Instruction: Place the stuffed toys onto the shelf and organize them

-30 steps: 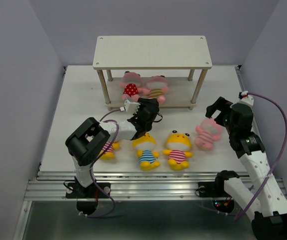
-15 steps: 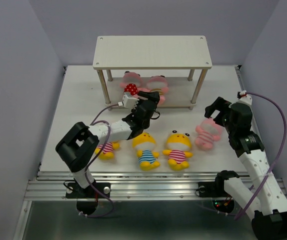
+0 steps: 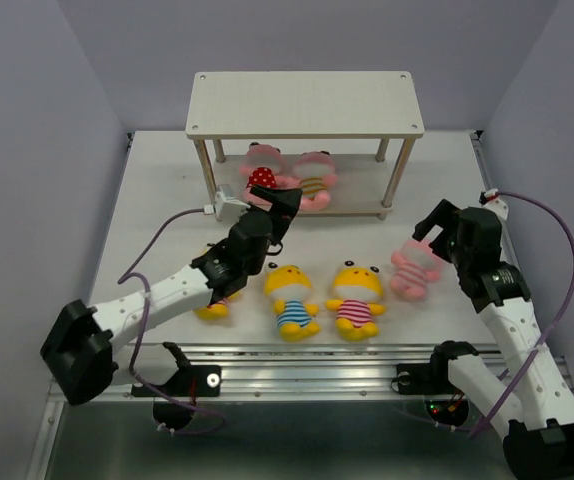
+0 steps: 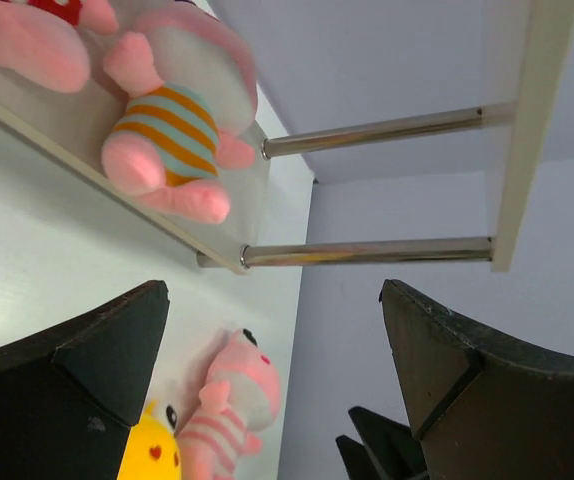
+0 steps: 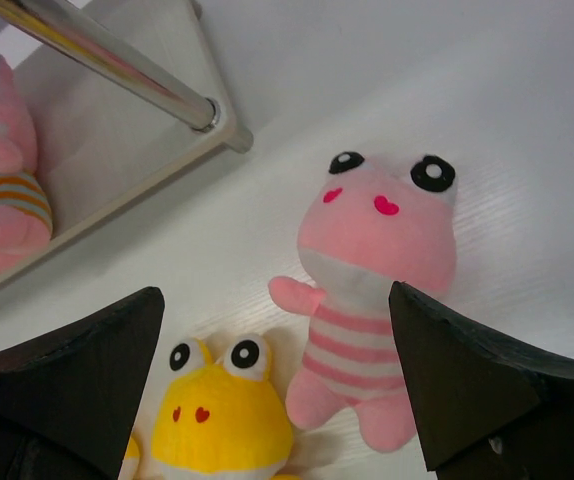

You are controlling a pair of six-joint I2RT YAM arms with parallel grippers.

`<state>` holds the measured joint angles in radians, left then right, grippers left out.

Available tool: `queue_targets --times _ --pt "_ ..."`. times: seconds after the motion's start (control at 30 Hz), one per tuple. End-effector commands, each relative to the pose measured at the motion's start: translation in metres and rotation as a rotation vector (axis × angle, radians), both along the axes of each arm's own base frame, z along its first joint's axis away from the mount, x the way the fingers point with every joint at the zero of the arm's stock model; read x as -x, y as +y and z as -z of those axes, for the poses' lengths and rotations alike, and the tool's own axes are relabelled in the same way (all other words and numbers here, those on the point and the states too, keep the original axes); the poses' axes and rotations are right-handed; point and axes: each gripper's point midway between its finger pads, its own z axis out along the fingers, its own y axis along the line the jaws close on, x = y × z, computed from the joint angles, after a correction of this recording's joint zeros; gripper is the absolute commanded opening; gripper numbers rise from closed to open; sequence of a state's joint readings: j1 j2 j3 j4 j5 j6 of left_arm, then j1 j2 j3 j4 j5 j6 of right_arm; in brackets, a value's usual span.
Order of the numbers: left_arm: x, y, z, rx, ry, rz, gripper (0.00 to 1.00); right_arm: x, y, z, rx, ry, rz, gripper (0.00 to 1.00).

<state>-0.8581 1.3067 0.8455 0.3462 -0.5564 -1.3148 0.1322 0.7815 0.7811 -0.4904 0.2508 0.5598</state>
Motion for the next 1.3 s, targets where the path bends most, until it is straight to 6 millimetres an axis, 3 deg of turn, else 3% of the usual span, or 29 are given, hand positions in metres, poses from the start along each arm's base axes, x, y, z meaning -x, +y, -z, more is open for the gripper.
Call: queue_targets --times 0.0,0.07,0.1,0.23,0.43,0.77,1.1,1.17,1.27 --pt "0.032 0.040 0.002 -0.085 0.026 -0.009 0.99 0.027 -0.009 0.007 -0.045 0.143 0.103 1.00" --pt "0.044 0.058 -0.003 -0.099 0.042 -0.029 0.99 0.038 -0.008 0.020 -0.061 0.220 0.112 1.00" --pt "0.051 0.069 0.009 -0.153 0.085 -0.035 0.99 0.049 -0.007 0.031 -0.079 0.281 0.131 1.00" --pt "0.068 0.099 0.011 -0.221 0.104 -0.068 0.99 0.072 0.004 0.069 -0.145 0.435 0.134 1.00" --pt "0.089 0.130 0.026 -0.193 0.095 -0.101 0.99 0.081 0.016 0.096 -0.227 0.475 0.133 1.00" --pt "0.092 0.139 0.030 -0.201 0.097 -0.125 0.99 0.077 0.024 0.112 -0.264 0.466 0.105 0.99" --pt "0.090 0.136 0.036 -0.207 0.106 -0.122 0.99 0.085 0.022 0.132 -0.269 0.496 0.131 0.81" --pt "0.090 0.136 0.037 -0.210 0.107 -0.122 0.99 0.086 0.021 0.134 -0.271 0.492 0.141 0.73" --pt "0.089 0.136 0.038 -0.214 0.110 -0.123 0.99 0.086 0.018 0.135 -0.265 0.482 0.156 0.73"
